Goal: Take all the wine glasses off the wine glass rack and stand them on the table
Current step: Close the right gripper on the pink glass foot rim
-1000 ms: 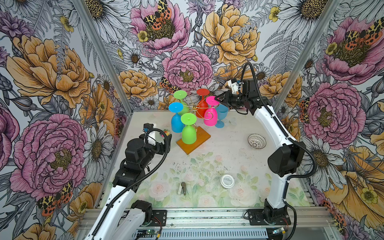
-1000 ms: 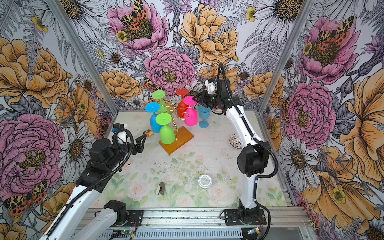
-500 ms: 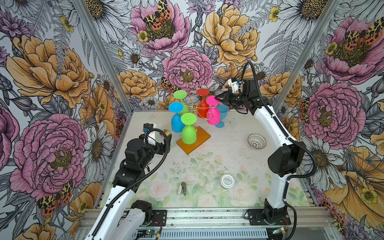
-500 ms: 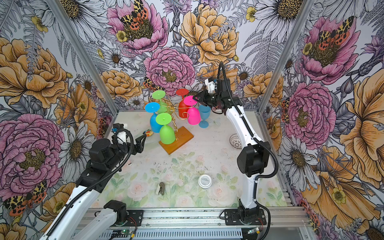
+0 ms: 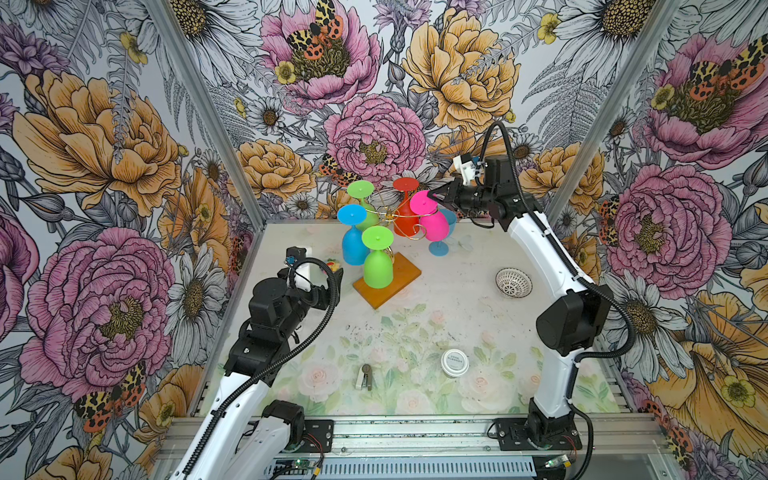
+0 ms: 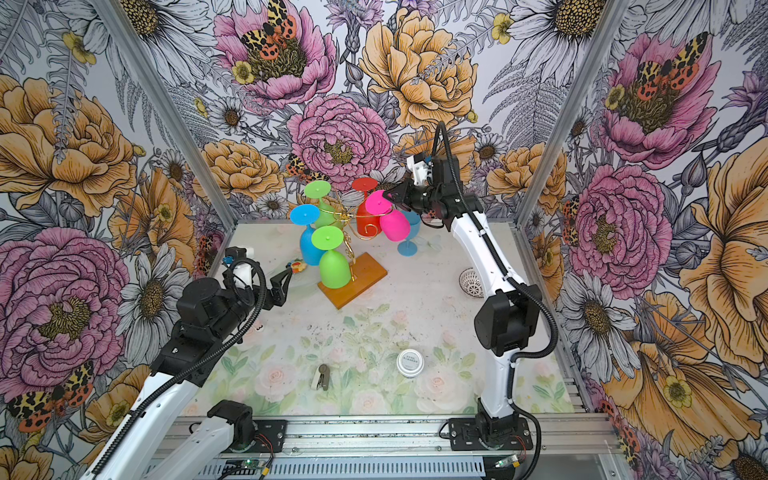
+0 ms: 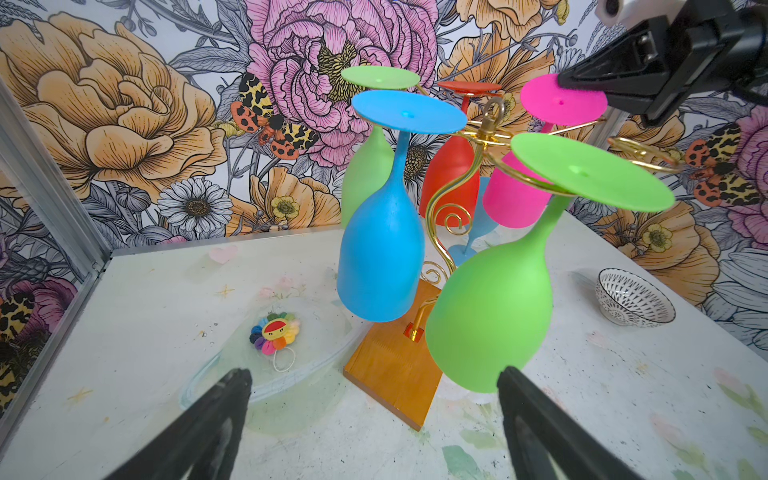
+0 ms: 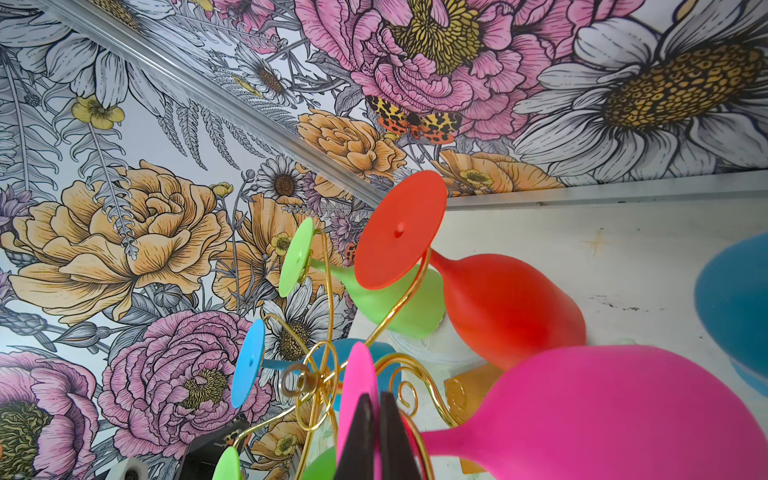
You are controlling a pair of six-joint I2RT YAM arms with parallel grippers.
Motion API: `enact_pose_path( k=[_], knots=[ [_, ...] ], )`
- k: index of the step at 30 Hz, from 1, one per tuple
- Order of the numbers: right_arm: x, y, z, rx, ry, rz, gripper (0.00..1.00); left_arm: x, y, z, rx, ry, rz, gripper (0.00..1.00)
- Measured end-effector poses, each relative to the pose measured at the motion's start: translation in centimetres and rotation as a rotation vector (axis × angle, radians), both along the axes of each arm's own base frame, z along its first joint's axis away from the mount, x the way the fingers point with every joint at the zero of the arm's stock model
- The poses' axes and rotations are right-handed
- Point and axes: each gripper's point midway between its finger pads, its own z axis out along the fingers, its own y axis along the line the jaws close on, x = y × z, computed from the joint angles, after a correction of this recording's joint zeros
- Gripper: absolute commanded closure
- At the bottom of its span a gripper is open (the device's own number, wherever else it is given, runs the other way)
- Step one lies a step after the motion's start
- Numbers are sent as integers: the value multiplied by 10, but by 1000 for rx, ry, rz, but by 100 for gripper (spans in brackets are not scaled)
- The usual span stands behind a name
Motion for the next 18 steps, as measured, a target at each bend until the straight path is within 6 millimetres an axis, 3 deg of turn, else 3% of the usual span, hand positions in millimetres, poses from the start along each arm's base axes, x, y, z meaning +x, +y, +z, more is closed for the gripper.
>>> enact_pose_path(
  k=[18],
  knots=[
    [-6,-4,2,-1,0,-7,100,0,0,1,0,-2,0,6]
  ],
)
